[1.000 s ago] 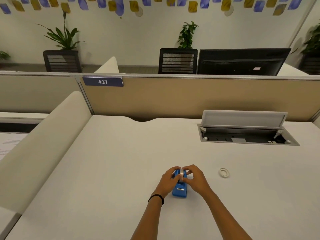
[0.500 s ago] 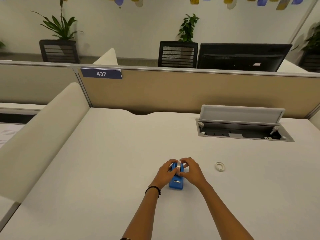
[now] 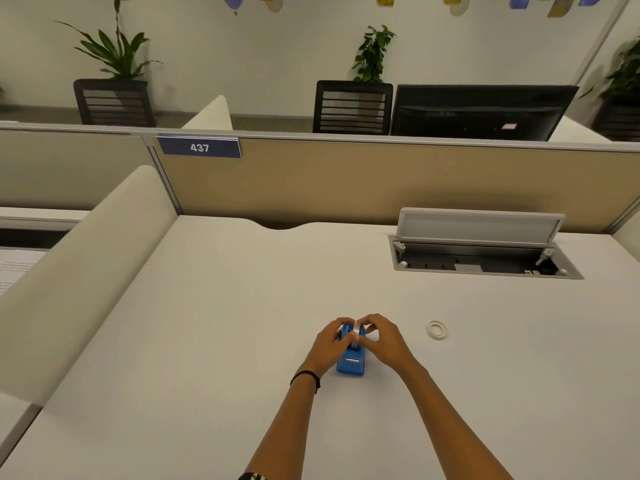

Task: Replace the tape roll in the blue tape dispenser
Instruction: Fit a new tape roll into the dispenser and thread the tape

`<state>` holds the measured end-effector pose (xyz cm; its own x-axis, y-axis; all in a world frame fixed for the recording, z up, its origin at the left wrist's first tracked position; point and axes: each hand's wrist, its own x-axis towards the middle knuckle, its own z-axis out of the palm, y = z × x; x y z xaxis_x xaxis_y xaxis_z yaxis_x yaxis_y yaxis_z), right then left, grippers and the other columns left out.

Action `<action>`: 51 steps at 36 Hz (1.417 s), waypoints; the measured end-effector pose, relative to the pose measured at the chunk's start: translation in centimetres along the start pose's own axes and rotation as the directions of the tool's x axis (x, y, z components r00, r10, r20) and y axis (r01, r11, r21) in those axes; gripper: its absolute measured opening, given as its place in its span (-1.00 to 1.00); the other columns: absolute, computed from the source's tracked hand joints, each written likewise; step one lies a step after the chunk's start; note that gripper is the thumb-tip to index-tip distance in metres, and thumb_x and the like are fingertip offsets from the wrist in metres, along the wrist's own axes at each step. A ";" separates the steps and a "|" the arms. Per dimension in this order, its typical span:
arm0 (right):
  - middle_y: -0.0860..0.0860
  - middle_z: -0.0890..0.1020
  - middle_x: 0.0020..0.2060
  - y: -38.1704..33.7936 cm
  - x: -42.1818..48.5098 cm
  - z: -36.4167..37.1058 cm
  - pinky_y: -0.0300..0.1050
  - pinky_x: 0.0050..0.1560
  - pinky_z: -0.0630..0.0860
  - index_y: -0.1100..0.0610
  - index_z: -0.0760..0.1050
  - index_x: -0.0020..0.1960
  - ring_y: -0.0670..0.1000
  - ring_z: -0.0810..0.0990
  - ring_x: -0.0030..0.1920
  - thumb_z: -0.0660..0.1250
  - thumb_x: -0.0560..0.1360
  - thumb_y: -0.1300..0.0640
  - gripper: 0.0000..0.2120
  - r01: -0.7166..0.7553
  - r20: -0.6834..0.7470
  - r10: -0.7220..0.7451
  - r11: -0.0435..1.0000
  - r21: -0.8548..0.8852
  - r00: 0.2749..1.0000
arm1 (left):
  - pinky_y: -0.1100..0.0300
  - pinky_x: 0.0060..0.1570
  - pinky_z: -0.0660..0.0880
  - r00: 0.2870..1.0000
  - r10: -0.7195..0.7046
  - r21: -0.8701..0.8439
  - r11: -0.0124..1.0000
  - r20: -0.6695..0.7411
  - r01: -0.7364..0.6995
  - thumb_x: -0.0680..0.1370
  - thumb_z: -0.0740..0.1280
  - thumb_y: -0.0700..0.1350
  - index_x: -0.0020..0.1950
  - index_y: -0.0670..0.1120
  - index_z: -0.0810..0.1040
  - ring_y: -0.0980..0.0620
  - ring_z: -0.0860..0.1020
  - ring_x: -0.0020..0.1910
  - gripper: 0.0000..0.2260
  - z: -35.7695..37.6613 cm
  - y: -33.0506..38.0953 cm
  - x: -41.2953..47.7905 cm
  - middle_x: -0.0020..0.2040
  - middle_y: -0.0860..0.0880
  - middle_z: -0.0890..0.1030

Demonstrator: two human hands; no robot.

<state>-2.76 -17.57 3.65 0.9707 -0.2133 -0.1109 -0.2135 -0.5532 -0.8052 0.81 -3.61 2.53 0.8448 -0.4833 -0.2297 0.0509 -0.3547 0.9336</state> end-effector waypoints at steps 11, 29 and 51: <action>0.18 0.66 -0.07 -1.0 0.7 -0.8 -0.22 -0.09 0.46 0.23 0.58 -0.05 -0.01 0.55 -0.15 0.35 0.46 0.19 -0.88 -0.015 -0.011 0.015 1.000 -0.024 1.000 | 0.11 0.28 0.40 1.000 -0.002 -0.014 1.000 0.003 0.002 0.58 0.23 -0.07 0.28 -0.08 0.41 -0.04 0.48 0.23 -0.72 0.1 0.1 -0.2 0.27 -0.09 0.50; 0.22 0.65 -0.14 -2.8 1.9 0.2 -0.02 -0.03 0.54 0.29 0.55 -0.11 0.15 0.59 -0.17 0.24 0.51 0.25 -0.86 -0.103 -0.092 0.083 0.967 -0.233 0.992 | 0.08 0.32 0.40 1.000 -0.006 0.005 1.000 -0.009 0.006 0.58 0.23 -0.09 0.29 -0.08 0.40 -0.04 0.46 0.26 -0.71 0.1 0.0 -0.2 0.29 -0.08 0.48; 0.27 0.65 -0.12 -3.3 2.3 0.0 -0.18 -0.16 0.45 0.34 0.56 -0.09 0.05 0.52 -0.24 0.26 0.49 0.31 -0.88 -0.081 0.006 0.084 0.974 -0.213 0.996 | 0.08 0.33 0.39 0.999 -0.005 0.007 1.000 -0.040 0.005 0.58 0.24 -0.07 0.31 -0.11 0.40 -0.05 0.45 0.27 -0.68 0.3 0.1 -0.1 0.31 -0.09 0.48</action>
<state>0.13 -16.25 6.02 0.9499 -0.2546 -0.1815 -0.3101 -0.6932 -0.6507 0.62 -3.83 2.59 0.8651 -0.4492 -0.2233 0.0519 -0.3627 0.9305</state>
